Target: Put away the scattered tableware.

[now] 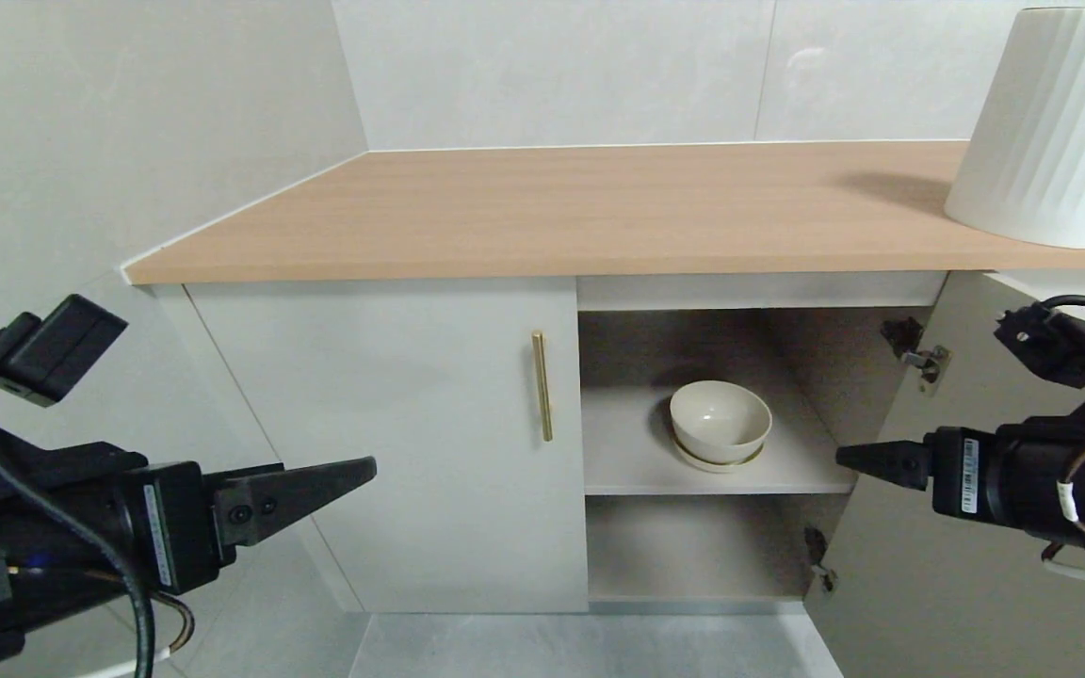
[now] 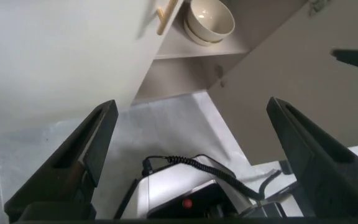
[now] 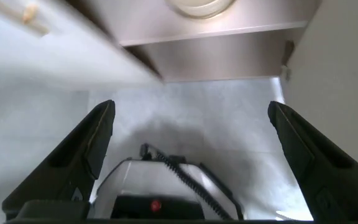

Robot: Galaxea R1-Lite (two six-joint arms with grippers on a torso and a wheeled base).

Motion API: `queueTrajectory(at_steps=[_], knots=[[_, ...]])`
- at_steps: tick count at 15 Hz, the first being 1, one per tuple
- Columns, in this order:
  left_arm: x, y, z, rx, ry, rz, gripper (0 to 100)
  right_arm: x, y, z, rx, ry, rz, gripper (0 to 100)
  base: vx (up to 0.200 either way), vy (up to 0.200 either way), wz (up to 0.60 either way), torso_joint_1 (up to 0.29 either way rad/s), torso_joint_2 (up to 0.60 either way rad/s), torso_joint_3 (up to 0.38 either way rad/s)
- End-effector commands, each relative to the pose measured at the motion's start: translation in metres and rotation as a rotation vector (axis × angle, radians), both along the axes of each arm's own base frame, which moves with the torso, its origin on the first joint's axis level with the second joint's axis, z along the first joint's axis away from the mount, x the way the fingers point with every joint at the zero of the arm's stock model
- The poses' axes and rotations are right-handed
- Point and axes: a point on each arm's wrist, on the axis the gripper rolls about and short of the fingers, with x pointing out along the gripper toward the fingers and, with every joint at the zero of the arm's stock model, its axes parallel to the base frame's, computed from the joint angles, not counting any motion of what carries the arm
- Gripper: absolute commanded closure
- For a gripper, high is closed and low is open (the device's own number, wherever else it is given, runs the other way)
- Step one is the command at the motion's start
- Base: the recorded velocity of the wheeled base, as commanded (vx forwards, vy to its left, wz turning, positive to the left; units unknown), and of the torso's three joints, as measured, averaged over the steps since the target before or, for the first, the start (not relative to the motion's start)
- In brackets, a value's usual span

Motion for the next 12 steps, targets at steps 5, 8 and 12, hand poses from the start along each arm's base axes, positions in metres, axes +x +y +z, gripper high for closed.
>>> queueTrajectory(at_steps=[5, 8, 12], knots=[[0.008, -0.003, -0.014, 0.028, 0.064, 0.003, 0, -0.016, -0.006, 0.007, 0.018, -0.037, 0.020, 0, -0.120, 0.000, 0.00, 0.005, 0.00, 0.000], [0.009, -0.004, -0.016, 0.033, 0.071, -0.002, 0, -0.022, -0.009, 0.006, 0.018, -0.040, 0.018, 0, -0.200, 0.000, 0.00, 0.001, 0.00, 0.007], [0.009, -0.005, -0.019, 0.039, 0.082, -0.009, 0, -0.030, -0.014, 0.007, 0.005, -0.016, 0.022, 0, -0.200, 0.000, 0.00, 0.000, 0.00, 0.002]])
